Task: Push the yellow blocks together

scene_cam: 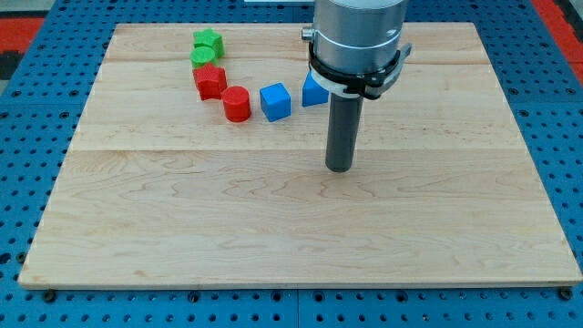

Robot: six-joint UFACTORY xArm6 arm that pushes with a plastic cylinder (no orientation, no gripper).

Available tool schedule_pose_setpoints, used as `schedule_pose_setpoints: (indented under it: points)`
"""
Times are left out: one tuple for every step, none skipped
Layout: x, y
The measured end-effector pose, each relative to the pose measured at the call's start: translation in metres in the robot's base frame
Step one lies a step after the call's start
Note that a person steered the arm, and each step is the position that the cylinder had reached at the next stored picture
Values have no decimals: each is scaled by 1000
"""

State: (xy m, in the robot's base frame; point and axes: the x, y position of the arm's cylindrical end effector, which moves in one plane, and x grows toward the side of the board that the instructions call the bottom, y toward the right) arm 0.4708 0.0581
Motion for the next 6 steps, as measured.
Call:
schedule_pose_setpoints:
  points:
    - [0, 11]
    - [27, 61]
    - [44, 159]
    - [34, 234]
    - [28, 286]
    - [27, 286]
